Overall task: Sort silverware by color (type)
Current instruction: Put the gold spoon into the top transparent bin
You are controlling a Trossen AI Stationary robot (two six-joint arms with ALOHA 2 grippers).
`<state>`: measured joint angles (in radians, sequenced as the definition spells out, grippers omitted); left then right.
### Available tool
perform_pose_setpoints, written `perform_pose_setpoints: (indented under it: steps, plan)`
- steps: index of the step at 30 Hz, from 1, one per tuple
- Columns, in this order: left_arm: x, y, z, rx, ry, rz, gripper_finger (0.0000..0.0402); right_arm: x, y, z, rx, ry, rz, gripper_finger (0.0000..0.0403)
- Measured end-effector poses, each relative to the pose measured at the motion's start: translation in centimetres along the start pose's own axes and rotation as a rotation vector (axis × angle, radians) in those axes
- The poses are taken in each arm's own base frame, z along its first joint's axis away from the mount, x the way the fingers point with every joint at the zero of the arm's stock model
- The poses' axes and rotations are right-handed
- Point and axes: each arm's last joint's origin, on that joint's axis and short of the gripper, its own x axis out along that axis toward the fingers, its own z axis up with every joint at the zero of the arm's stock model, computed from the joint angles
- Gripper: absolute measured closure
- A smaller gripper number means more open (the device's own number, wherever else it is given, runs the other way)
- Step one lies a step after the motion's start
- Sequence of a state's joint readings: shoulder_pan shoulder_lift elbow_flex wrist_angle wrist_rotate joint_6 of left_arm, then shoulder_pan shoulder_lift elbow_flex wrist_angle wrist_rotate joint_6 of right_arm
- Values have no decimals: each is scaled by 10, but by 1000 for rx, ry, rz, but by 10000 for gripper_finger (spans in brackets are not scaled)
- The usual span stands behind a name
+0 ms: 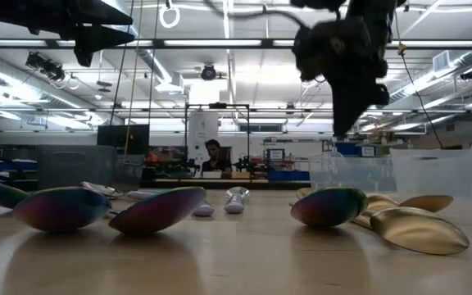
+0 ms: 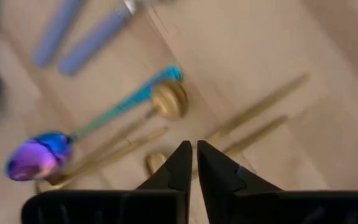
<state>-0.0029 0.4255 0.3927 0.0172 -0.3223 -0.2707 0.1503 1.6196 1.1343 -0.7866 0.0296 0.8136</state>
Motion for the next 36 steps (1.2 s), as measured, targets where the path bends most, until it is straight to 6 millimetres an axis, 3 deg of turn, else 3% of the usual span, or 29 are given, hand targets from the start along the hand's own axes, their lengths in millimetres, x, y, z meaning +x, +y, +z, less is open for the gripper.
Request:
perform_pose_setpoints:
  steps: [11,20,30,36]
  plan:
    - [0,1,2,50,-32,61,219,46,4,-6,168,148,-110,286]
    - [0,2,2,52,-36,79,219,60,18,1,201,107,-224,289]
    - [0,2,2,50,-31,69,219,80,18,-3,227,183,-259,291]
    - [0,2,2,49,-31,68,219,80,19,-2,241,176,-243,331]
